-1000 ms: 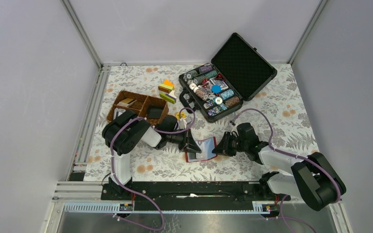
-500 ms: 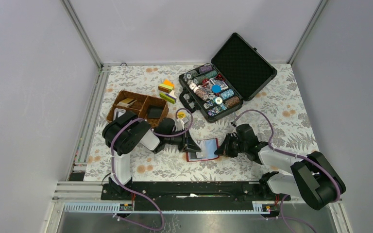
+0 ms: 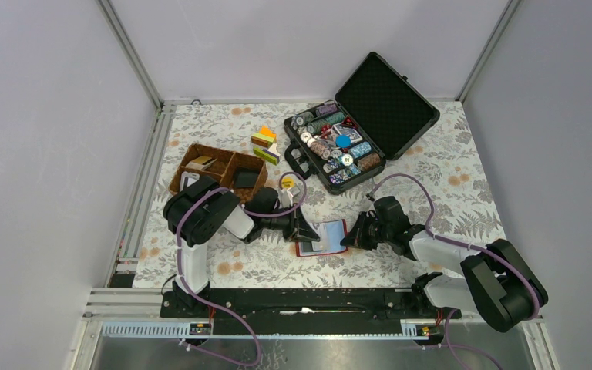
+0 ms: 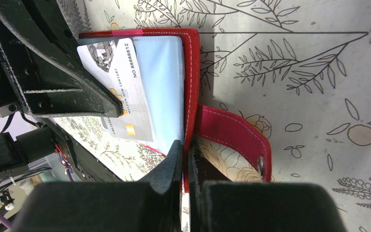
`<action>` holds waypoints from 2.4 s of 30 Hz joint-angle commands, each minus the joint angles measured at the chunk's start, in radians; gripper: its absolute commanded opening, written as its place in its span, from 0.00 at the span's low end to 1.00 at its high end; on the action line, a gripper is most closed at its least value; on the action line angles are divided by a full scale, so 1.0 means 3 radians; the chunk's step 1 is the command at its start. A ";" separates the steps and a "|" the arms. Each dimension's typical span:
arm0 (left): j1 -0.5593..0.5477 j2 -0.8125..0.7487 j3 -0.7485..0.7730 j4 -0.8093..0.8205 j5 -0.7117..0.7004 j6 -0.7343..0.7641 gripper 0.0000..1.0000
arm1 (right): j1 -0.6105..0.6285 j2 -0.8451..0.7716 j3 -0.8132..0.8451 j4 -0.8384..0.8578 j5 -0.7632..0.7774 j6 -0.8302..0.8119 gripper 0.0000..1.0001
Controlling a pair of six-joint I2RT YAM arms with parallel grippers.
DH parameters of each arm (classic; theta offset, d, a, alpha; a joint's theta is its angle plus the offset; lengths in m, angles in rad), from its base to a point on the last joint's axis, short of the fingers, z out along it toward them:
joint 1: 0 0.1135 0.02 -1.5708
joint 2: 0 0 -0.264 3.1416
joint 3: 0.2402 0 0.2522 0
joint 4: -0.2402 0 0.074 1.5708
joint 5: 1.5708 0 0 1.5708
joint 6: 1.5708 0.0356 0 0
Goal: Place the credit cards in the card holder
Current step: Insert the credit card into the card holder.
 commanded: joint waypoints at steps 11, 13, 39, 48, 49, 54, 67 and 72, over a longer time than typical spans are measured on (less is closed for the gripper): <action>-0.0061 0.0011 0.0061 -0.0404 -0.0208 -0.0044 0.00 | 0.0013 -0.0087 0.0040 -0.0124 0.0153 -0.0087 0.00; -0.0061 0.0038 0.0081 -0.0415 -0.0197 -0.0066 0.00 | 0.0011 -0.0100 0.0038 -0.0146 0.0161 -0.0097 0.00; -0.0120 0.0164 0.0230 -0.0530 -0.0084 -0.0137 0.00 | 0.0013 -0.0119 0.0076 -0.0238 0.0219 -0.0134 0.00; -0.0140 0.0197 0.0351 -0.0633 -0.0064 -0.0071 0.00 | 0.0013 -0.0122 0.0071 -0.0227 0.0205 -0.0130 0.00; -0.0144 0.0204 0.0351 -0.0618 -0.0047 -0.0088 0.00 | 0.0013 -0.0126 0.0071 -0.0227 0.0213 -0.0132 0.00; -0.0163 0.0160 0.0326 -0.0655 0.0013 -0.0115 0.00 | 0.0013 -0.0217 0.0071 -0.0293 0.0337 -0.0117 0.00; -0.0202 0.0265 0.0473 -0.0722 0.0051 -0.0082 0.00 | 0.0013 -0.0234 0.0072 -0.0264 0.0277 -0.0117 0.00; -0.0231 0.0201 0.0550 -0.0862 -0.0050 -0.0043 0.05 | 0.0013 -0.0248 0.0076 -0.0262 0.0269 -0.0113 0.00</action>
